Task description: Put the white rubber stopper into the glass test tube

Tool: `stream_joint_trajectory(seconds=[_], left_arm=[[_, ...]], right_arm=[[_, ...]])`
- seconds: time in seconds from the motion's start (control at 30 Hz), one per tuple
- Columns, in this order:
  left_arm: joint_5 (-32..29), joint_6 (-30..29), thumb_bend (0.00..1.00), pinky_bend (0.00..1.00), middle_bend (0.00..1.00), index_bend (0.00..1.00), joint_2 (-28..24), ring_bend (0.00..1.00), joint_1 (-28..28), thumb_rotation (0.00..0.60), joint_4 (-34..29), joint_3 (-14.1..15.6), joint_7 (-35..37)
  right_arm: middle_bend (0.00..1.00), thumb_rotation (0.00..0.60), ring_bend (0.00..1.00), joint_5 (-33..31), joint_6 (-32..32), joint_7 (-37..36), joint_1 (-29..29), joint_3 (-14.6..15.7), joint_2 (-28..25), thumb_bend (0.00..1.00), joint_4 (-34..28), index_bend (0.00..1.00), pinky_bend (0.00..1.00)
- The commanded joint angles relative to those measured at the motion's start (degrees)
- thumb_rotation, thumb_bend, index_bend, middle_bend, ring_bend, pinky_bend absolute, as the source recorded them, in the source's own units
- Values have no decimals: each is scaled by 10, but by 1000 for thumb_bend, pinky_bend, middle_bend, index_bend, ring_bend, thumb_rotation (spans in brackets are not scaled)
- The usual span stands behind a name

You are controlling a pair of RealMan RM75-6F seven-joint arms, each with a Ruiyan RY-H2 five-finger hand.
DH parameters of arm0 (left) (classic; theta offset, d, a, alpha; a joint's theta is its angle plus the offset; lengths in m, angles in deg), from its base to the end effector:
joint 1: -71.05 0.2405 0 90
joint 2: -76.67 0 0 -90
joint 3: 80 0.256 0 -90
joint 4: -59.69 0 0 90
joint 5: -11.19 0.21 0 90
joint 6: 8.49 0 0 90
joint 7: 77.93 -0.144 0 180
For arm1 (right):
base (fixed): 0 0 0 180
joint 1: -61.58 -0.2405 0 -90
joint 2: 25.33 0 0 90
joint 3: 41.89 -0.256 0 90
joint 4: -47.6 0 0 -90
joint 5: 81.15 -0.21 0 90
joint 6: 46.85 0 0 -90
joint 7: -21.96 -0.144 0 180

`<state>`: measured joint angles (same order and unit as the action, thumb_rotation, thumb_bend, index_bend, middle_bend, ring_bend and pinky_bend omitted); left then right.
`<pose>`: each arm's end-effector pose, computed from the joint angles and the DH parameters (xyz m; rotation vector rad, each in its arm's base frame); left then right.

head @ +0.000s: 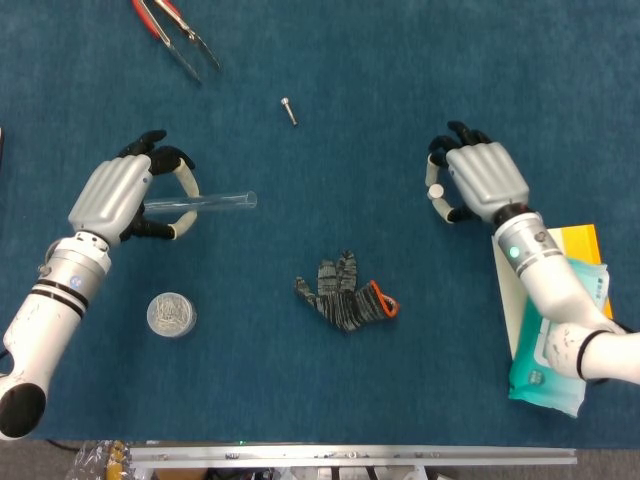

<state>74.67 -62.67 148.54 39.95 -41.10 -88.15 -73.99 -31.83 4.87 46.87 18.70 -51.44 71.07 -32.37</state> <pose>-0.2047 0.2938 0.0519 -1.5998 -1.4811 -1.0162 -0.1663 -0.3336 -0.0640 1.8149 -1.1796 0.7550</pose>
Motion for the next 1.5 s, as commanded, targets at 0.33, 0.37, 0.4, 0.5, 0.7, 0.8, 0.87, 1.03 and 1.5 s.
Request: stream_joint_trajectory(seconds=[0.33, 0.37, 0.4, 0.5, 0.7, 0.8, 0.87, 1.03, 1.5], left_arm=[[-14, 15, 327, 81, 299, 561, -2, 66, -9, 600, -15, -8, 10], [-16, 18, 329, 81, 300, 562, -3, 66, -10, 600, -19, -10, 12], [-17, 21, 330, 82, 301, 562, -3, 67, -11, 600, -22, -10, 13], [-23, 26, 336, 83, 304, 566, -5, 70, -16, 600, -31, -13, 14], [-37, 38, 342, 83, 323, 576, -7, 78, -25, 600, -45, -21, 21], [-44, 44, 350, 83, 330, 579, -8, 89, -29, 600, -50, -25, 28], [-48, 49, 351, 83, 331, 582, -7, 90, -32, 600, -51, -26, 30], [-58, 60, 351, 83, 332, 584, -3, 90, -41, 600, -53, -29, 33], [-85, 104, 351, 83, 332, 584, -11, 90, -68, 600, -59, -45, 65]], right_arm=[[250, 600, 61, -5, 4, -59, -3, -69, -98, 334, -135, 552, 151], [250, 600, 61, -4, 3, -66, -4, -76, -109, 334, -151, 552, 151], [250, 600, 61, -3, 3, -70, -6, -82, -116, 334, -162, 552, 151], [251, 600, 61, 2, 5, -82, -11, -97, -134, 334, -193, 552, 151], [252, 600, 64, 9, 8, -100, -23, -115, -155, 334, -241, 552, 151], [252, 600, 67, 7, 8, -110, -30, -122, -163, 334, -260, 552, 151], [252, 600, 68, 7, 8, -115, -34, -126, -167, 334, -272, 552, 151], [252, 600, 68, 9, 11, -120, -48, -131, -169, 334, -295, 552, 151], [252, 600, 68, 7, 24, -128, -73, -118, -166, 334, -329, 552, 151]])
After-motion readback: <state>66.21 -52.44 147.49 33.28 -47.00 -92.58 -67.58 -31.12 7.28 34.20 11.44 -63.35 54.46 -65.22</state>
